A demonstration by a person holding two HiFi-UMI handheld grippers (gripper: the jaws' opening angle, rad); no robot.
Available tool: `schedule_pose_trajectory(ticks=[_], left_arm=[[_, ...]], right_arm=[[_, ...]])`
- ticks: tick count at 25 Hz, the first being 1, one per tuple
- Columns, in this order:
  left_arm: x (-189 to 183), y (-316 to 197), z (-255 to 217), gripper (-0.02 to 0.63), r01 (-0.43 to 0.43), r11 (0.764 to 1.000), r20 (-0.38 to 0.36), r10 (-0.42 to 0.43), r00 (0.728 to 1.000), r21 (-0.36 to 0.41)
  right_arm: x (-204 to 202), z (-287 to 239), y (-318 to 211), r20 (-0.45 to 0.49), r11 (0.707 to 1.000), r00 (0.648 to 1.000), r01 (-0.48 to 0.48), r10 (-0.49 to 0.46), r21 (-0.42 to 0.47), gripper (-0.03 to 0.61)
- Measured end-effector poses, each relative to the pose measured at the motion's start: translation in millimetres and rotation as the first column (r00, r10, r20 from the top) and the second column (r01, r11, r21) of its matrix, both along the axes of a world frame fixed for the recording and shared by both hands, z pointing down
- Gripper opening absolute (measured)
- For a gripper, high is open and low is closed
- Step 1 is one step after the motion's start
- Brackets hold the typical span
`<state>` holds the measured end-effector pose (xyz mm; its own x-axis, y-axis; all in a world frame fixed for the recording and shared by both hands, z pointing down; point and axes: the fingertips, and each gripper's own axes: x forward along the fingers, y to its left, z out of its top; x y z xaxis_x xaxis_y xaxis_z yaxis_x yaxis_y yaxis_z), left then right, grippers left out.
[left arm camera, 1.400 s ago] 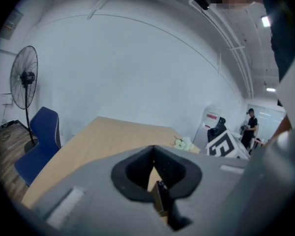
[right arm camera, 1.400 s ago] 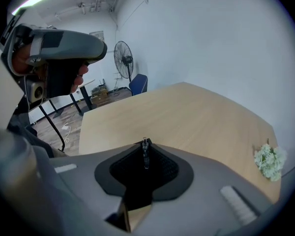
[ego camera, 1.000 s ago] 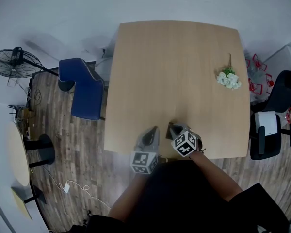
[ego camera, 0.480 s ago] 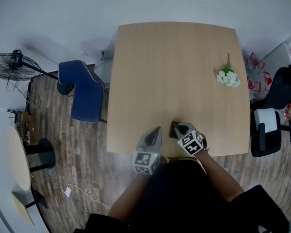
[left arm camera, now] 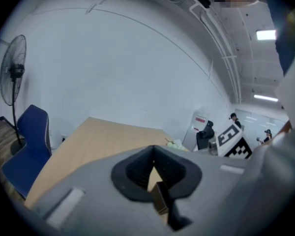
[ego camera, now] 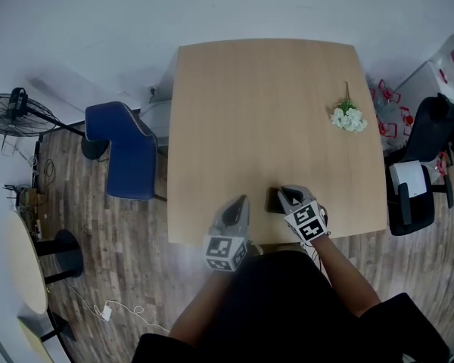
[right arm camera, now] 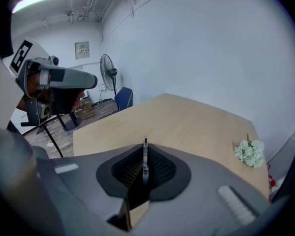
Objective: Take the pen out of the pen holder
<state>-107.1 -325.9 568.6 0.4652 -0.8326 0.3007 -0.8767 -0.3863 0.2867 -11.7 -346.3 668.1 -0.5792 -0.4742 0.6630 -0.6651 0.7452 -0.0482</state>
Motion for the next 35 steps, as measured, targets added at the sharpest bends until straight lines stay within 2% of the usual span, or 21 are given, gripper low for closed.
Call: schedule_pose_trajectory(ticks=[7,12,19,27,35], left_arm=[[-31.3,11.9,-16.2,0.003,-0.034,0.998,-0.043,0.036,0.998,0.044],[-30.4,28.2,-6.8,0.003,-0.106,0.993,-0.081,0.109,0.991,0.044],[-9.1,39.9,-7.8,0.003,-0.173,0.984,-0.099,0.177,0.979,0.053],[45.5,44.8,-29.3,0.002,-0.173,0.98,-0.071,0.18,0.981,0.1],[110.7,42.8,-56.8,0.002,-0.108,0.984,-0.033,0.114,0.993,0.14]], right_arm=[[-8.7,-51.9,7.1,0.055,0.989,0.99,-0.134,0.13,0.062,0.028],[-5.2,-78.6,11.2,0.087,0.963,0.966,-0.251,0.243,0.096,0.028],[10.7,-118.2,26.0,0.139,0.932,0.941,-0.329,0.31,0.149,0.028],[83.2,-142.6,41.0,0.217,0.894,0.905,-0.407,0.366,0.187,0.028],[179.4,-160.9,47.2,0.297,0.86,0.873,-0.458,0.387,0.226,0.028]])
